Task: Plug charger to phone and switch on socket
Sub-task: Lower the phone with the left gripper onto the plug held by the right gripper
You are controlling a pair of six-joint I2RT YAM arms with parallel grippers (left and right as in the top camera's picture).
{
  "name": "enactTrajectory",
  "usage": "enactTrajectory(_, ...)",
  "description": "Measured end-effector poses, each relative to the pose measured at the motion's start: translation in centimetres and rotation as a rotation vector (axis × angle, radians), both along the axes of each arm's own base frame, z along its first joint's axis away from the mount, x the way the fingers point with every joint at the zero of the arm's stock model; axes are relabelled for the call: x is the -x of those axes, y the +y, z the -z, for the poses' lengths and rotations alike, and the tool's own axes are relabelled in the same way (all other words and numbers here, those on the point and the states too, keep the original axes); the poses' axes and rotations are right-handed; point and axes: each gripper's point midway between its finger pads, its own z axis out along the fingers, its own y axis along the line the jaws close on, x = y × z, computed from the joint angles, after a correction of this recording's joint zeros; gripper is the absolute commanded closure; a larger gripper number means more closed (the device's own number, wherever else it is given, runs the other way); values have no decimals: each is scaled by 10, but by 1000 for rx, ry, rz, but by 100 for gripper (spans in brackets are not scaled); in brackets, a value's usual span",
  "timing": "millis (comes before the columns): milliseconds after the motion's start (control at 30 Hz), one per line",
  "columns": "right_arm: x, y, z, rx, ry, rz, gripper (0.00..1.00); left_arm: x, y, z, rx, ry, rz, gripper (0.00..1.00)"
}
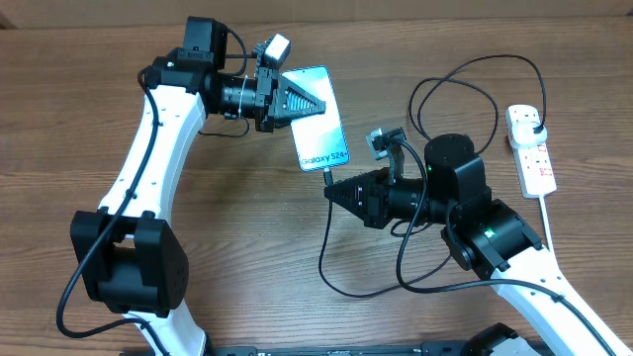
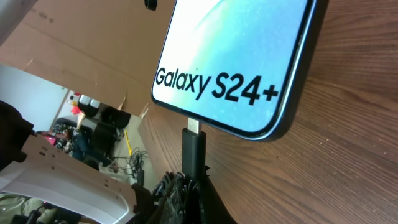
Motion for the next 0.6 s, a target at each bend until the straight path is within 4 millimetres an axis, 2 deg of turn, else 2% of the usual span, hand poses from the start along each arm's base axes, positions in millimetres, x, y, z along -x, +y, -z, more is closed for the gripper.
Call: enactTrajectory(600, -1, -2, 3, 4, -2, 0, 96, 2, -5, 1, -6, -8, 10, 96)
